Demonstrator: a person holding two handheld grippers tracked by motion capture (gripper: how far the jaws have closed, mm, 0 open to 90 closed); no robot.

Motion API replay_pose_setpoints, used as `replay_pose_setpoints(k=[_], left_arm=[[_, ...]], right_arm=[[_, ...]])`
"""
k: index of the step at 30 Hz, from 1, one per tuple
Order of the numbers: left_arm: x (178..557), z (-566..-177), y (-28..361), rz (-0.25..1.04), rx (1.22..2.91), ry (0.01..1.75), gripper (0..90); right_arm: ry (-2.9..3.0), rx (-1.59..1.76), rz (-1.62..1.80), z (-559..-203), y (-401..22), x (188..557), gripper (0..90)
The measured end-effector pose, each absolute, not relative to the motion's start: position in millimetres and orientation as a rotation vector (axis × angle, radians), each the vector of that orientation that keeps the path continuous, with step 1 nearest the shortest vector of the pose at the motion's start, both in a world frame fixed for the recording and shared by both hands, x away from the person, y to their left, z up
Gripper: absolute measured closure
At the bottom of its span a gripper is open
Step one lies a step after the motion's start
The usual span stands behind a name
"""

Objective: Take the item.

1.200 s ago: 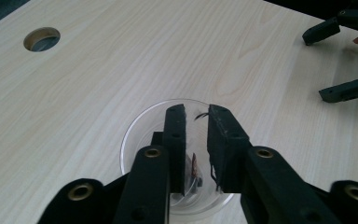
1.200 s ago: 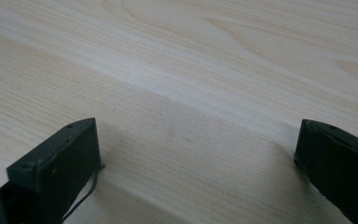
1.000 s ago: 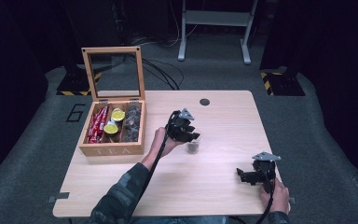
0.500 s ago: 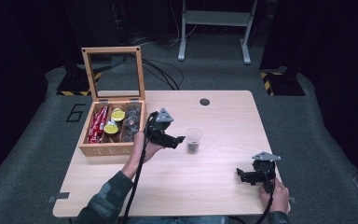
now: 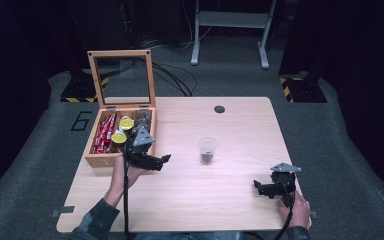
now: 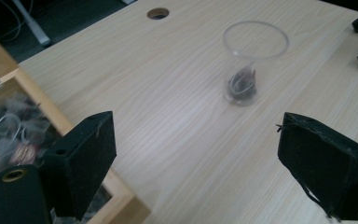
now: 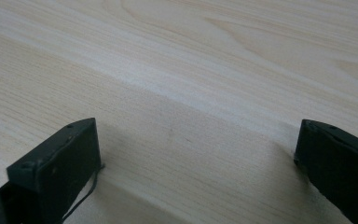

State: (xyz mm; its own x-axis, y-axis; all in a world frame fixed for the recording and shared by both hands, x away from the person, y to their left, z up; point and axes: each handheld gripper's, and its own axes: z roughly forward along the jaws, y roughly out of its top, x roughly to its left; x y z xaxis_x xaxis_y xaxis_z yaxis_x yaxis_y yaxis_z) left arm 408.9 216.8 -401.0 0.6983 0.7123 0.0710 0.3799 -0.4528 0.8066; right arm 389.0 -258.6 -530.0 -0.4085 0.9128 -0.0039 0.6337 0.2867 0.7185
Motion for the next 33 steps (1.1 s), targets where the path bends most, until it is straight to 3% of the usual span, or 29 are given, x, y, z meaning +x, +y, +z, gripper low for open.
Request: replay_pose_setpoints(k=[17,27,33], left_arm=[[370,-469,287,0.500,2.042,1.022,6.4],[353,-521,303,0.506,2.112,1.135,6.7],[350,-530,308,0.502,2.093,1.147,5.9]], right_arm=[[2.143,1.390,0.905,-530,-258,389,0.0],[2.141,1.392,0.907,-530,-258,389,0.0],[2.143,1.389,0.906,-530,-258,389,0.0]])
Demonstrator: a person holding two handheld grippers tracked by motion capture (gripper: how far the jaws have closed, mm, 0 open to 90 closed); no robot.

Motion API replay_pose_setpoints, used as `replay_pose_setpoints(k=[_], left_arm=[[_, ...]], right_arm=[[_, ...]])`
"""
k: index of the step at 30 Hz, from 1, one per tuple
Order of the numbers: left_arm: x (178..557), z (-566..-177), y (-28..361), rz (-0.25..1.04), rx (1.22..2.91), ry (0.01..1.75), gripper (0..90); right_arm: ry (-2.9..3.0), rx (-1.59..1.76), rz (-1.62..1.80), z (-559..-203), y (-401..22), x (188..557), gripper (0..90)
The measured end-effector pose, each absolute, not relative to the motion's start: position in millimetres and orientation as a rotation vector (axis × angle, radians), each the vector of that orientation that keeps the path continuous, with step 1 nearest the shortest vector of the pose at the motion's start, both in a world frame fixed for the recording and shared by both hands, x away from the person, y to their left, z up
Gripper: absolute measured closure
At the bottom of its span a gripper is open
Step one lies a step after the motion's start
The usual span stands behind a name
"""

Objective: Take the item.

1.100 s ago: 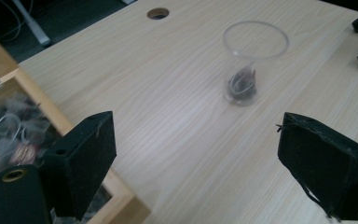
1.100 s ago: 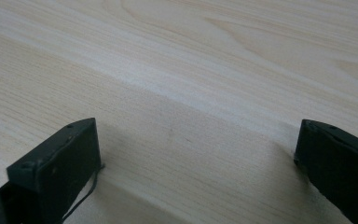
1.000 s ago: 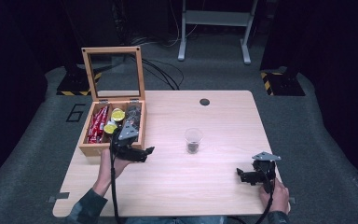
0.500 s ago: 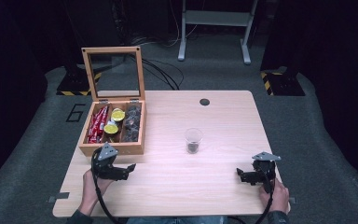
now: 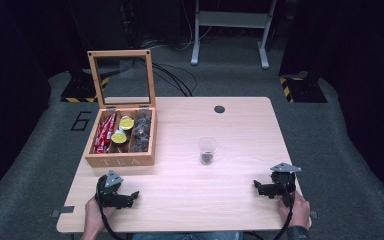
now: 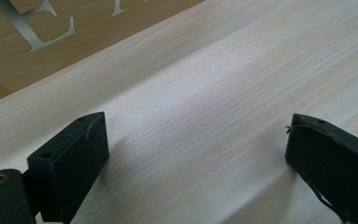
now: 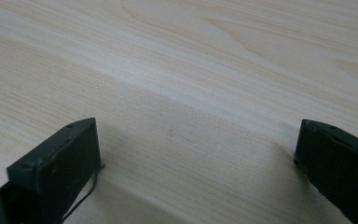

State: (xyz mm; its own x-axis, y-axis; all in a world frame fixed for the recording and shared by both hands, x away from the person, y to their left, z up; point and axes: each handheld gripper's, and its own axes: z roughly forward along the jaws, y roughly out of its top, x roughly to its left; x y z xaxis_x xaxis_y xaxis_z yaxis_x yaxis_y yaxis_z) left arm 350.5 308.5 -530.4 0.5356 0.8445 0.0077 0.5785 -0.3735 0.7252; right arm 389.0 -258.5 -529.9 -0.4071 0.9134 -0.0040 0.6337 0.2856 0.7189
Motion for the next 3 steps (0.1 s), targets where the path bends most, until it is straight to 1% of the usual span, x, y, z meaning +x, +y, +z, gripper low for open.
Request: replay_pose_setpoints(k=[3], left_arm=[[351.5,-530.9,308.0,0.514,2.089,1.151,5.1]], right_arm=[[2.144,1.387,0.906,-530.0,-258.5,389.1,0.0]])
